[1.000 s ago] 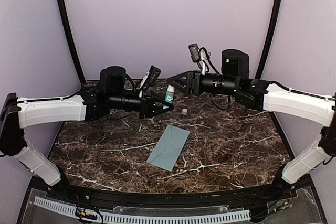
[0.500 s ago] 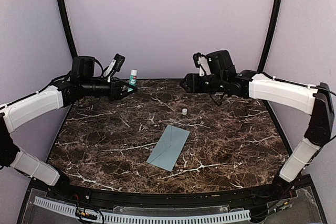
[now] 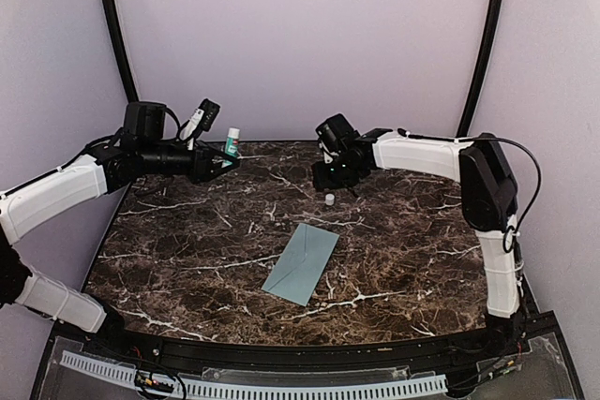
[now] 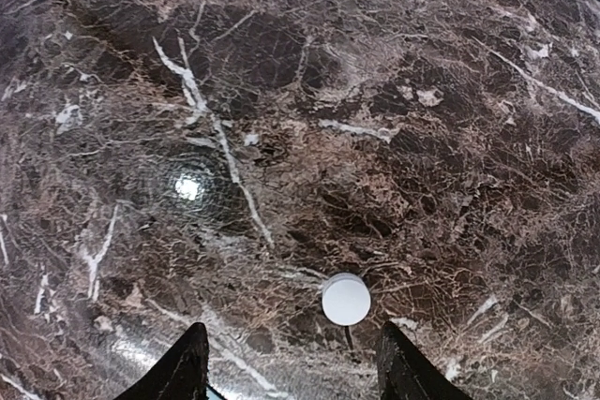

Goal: Place the letter into the envelope and seal it
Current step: Close the solid glue cap on the solid glue.

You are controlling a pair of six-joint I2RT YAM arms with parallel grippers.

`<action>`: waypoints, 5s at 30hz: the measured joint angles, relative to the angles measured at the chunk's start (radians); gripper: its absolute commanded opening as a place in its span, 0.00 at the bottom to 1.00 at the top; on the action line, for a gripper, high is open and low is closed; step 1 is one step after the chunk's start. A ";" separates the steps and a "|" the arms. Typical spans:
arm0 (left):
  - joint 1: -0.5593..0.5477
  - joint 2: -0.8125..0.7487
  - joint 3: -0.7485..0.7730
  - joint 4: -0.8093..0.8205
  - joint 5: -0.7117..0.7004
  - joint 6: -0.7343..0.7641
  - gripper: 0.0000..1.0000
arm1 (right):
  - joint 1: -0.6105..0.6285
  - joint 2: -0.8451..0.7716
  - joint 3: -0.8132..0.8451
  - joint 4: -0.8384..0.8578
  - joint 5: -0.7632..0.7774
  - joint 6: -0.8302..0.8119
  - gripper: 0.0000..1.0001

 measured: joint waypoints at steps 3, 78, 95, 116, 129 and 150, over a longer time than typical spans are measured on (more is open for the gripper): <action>0.000 0.000 0.000 -0.003 0.000 0.000 0.00 | -0.004 0.068 0.060 -0.037 0.017 -0.006 0.56; -0.239 0.134 -0.011 -0.014 0.325 0.092 0.00 | -0.013 -0.520 -0.523 0.578 -1.081 0.153 0.13; -0.241 0.139 -0.011 -0.014 0.327 0.092 0.00 | 0.024 -0.508 -0.477 0.572 -1.120 0.145 0.13; -0.241 0.146 -0.011 -0.014 0.327 0.092 0.00 | 0.036 -0.471 -0.453 0.514 -1.135 0.113 0.12; -0.241 0.146 -0.011 -0.014 0.327 0.092 0.00 | 0.039 -0.471 -0.451 0.517 -1.156 0.119 0.11; -0.241 0.169 -0.010 -0.029 0.351 0.092 0.00 | 0.057 -0.434 -0.338 0.303 -1.125 -0.014 0.10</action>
